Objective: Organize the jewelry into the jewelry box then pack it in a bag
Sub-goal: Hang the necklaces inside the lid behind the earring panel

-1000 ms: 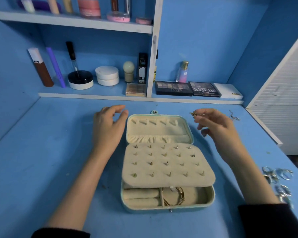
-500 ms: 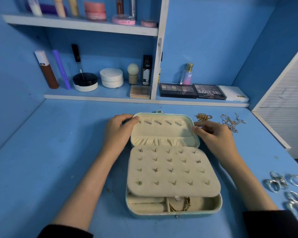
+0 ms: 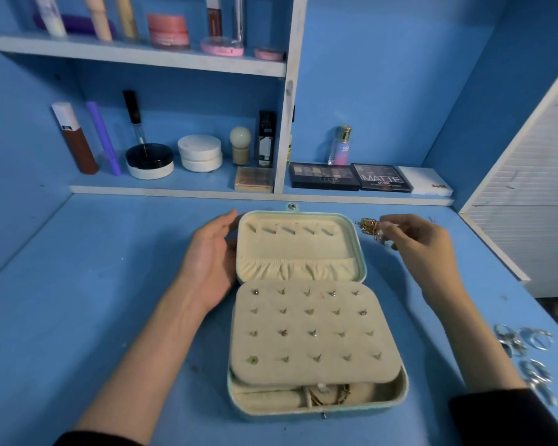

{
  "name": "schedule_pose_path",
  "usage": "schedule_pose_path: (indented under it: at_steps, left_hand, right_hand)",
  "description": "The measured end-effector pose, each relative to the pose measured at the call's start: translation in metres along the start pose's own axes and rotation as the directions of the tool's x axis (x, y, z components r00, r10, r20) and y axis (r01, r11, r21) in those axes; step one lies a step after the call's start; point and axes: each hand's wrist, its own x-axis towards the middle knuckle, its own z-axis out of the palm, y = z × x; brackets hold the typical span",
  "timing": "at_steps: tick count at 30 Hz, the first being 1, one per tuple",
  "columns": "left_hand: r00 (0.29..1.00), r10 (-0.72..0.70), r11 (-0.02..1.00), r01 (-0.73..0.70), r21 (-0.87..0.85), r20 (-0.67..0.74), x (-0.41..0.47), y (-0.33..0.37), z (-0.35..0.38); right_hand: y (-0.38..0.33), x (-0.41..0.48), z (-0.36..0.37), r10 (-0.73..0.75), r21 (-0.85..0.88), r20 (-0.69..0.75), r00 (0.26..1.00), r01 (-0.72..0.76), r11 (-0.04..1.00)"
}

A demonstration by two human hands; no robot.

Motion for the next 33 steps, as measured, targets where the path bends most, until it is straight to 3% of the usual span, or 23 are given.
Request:
schedule_pose_path:
  at_steps: [3,6,11,13,19,24,29,33]
  left_hand:
    - [1.000,-0.010,1.000,0.010,-0.018,-0.005,-0.001,0.000,0.002]
    - [1.000,-0.014,1.000,0.014,-0.021,-0.014,-0.002,0.001,0.004]
    - [1.000,-0.018,0.999,0.018,-0.035,-0.001,-0.002,0.002,0.004]
    - [1.000,-0.012,0.999,0.012,-0.034,0.004,-0.002,0.001,0.004]
    - [1.000,-0.011,0.999,0.011,-0.047,0.014,0.001,0.000,0.002]
    - [1.000,-0.011,0.998,0.012,-0.056,0.021,0.001,0.000,0.002]
    - [1.000,-0.015,0.998,0.016,-0.054,0.016,0.000,0.000,0.003]
    - [1.000,-0.022,0.997,0.023,-0.074,0.022,0.000,0.000,0.002]
  right_hand:
    - [0.000,0.018,-0.014,-0.058,-0.208,-0.009,0.998,0.055,0.977]
    - [-0.003,0.038,-0.024,-0.070,-0.483,0.117,0.991,0.118,0.868]
    - [-0.007,0.059,-0.023,0.130,-0.734,0.321,0.938,0.160,0.660]
    - [-0.007,0.061,-0.020,0.188,-0.755,0.359,0.914,0.166,0.634]
    - [-0.004,0.063,-0.016,0.225,-0.717,0.391,0.892,0.142,0.683]
    - [-0.005,0.062,-0.021,0.151,-0.702,0.357,0.922,0.158,0.695]
    - [-0.020,0.059,-0.039,0.051,-0.351,0.254,0.966,0.043,0.935]
    - [-0.030,0.060,-0.048,0.013,-0.058,0.224,0.974,0.000,0.998]
